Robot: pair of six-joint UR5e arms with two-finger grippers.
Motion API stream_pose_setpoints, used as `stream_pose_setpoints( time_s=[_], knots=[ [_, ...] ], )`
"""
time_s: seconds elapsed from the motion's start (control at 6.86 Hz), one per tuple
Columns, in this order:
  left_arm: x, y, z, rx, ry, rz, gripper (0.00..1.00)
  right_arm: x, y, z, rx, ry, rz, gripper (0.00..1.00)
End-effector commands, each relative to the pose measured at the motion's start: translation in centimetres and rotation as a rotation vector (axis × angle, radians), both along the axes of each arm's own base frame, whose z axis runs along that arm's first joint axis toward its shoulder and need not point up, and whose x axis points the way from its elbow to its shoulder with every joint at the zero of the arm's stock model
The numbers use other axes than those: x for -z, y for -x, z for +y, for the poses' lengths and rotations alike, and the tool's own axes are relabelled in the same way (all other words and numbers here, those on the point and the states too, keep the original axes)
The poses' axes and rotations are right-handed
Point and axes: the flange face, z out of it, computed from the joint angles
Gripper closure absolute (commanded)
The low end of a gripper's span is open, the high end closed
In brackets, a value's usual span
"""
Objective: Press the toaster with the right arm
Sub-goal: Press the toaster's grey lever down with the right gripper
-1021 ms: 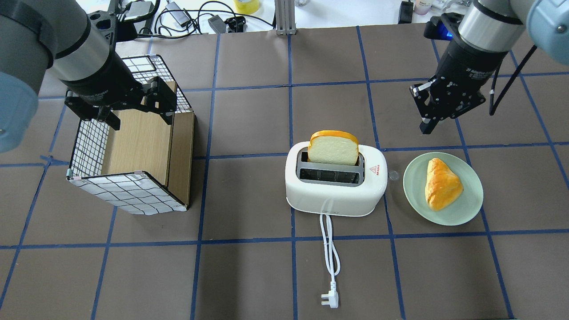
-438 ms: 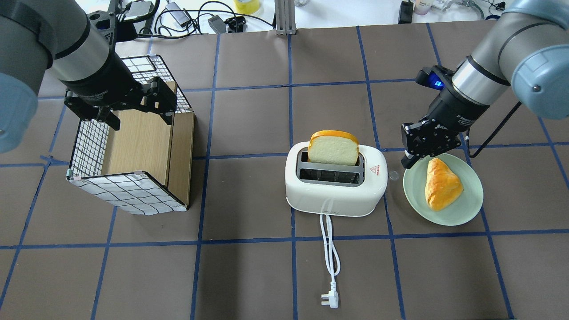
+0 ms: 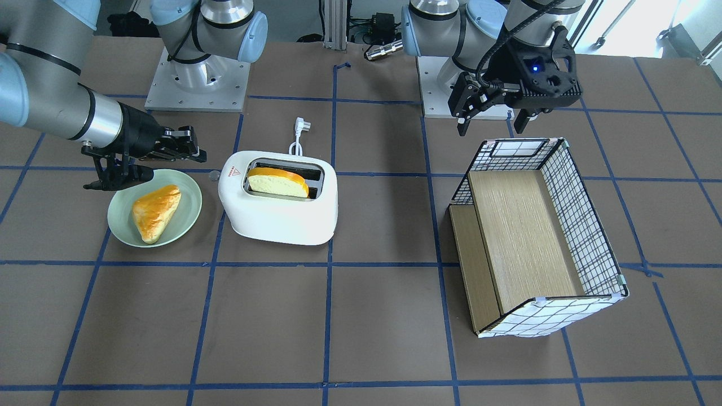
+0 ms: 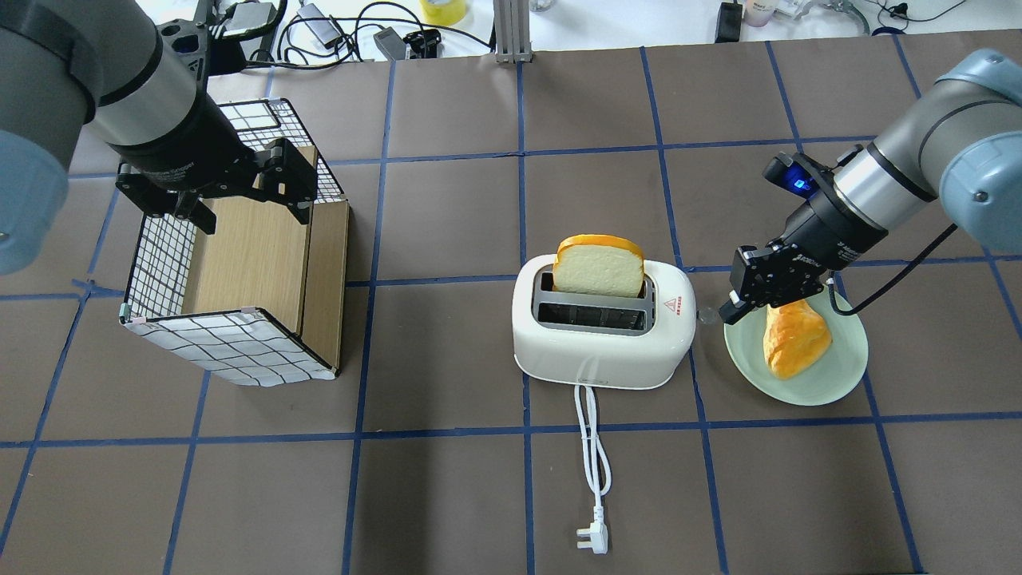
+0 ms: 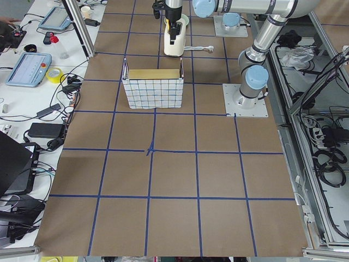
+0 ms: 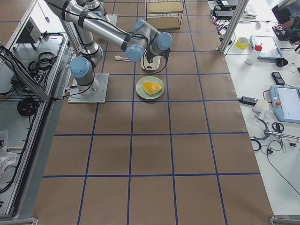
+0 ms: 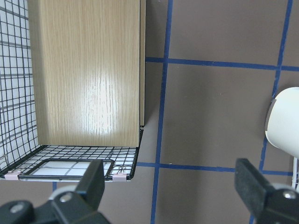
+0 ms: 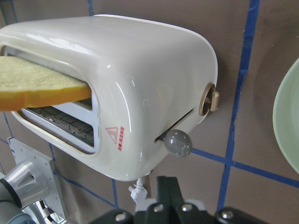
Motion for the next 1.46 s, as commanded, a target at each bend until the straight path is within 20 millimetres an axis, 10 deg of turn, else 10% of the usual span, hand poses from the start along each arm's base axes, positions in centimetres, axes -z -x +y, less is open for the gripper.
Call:
stream_pose_setpoints(
  time_s=[0.0,1.31],
  knots=[
    [0.0,0.0,0.0,0.000,0.000,0.000,0.00,1.7,0.1,0.1,-0.022,0.040,-0.045,1.00],
    [0.0,0.0,0.0,0.000,0.000,0.000,0.00,4.9,0.5,-1.2,-0.044,0.082,-0.051,1.00]
  ],
)
